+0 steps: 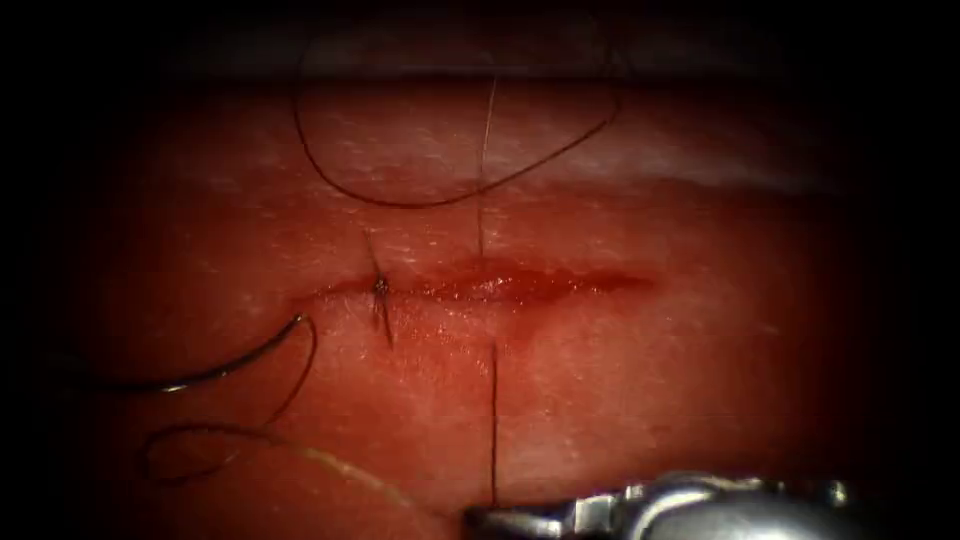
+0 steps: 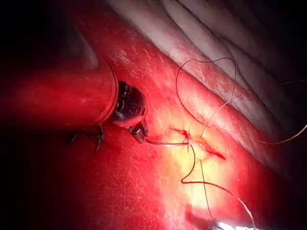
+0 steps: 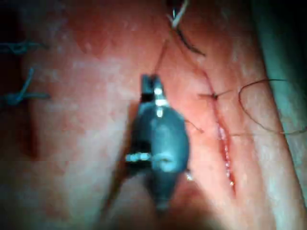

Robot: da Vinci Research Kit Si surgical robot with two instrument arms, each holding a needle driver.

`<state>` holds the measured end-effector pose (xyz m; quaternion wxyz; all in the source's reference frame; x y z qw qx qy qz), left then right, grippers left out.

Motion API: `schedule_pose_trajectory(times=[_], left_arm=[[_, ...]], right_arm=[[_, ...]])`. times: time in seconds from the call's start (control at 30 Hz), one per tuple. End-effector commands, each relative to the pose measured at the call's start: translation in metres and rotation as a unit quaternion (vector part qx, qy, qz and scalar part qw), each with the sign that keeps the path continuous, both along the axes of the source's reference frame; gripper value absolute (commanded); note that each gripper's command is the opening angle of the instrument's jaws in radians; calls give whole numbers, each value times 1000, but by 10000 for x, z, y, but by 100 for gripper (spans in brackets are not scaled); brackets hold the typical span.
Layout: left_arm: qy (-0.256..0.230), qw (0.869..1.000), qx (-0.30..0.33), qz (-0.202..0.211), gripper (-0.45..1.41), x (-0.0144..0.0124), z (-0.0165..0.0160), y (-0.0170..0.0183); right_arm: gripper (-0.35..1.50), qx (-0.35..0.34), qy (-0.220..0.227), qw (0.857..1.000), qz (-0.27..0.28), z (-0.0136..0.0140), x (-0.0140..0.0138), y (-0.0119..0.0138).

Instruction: Wound Closure

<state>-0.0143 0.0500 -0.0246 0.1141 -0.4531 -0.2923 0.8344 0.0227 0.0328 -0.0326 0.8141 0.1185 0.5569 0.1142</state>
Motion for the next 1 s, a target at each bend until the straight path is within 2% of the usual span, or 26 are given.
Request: schedule_pose_trajectory(times=[0.03, 0.13, 0.23, 0.27, 0.3, 0.33, 0.37, 0.4, 0.47, 0.57, 0.8, 0.93, 1.0], left_arm=[[-2, 1000, 1, 2, -35, -4, 7, 0], [-2, 1000, 0, 4, -35, -4, 9, -1], [-2, 1000, 0, 4, -35, -4, 10, -1], [-2, 1000, 0, 4, -35, -3, 10, -2], [-2, 1000, 0, 4, -35, -3, 10, -2], [-2, 1000, 0, 4, -35, -3, 10, -2], [-2, 1000, 0, 4, -35, -3, 10, -2], [-2, 1000, 0, 4, -35, -3, 10, -2], [-3, 1000, 0, 6, -35, -2, 11, -2], [-2, 1000, -1, 6, -35, -2, 14, -3], [-1, 1000, 3, 7, -35, -1, 19, -5], [-1, 1000, 2, 8, -35, -1, 23, -6], [-1, 1000, 2, 9, -35, 1, 23, -6]], right_arm=[[-35, 3, 8, 1000, -10, -8, 11, -8], [-35, 17, 33, 998, -50, -40, 25, -21], [-35, 19, 50, 996, -72, -50, 36, -26], [-35, 3, 53, 997, -64, -52, 39, -21], [-16, -6, 59, 997, -49, -51, 40, -16], [26, -12, 67, 997, -36, -50, 38, -11], [59, -18, 72, 997, -22, -48, 36, -6], [103, -29, 69, 997, 16, -42, 27, 4], [120, -37, 54, 997, 40, -37, 18, 13], [132, -46, 47, 995, 79, -25, -3, 33], [123, -102, 29, 989, 104, 7, -44, 61], [127, -118, 3, 984, 130, 30, -51, 68], [125, -117, -10, 986, 115, 44, -50, 63]])
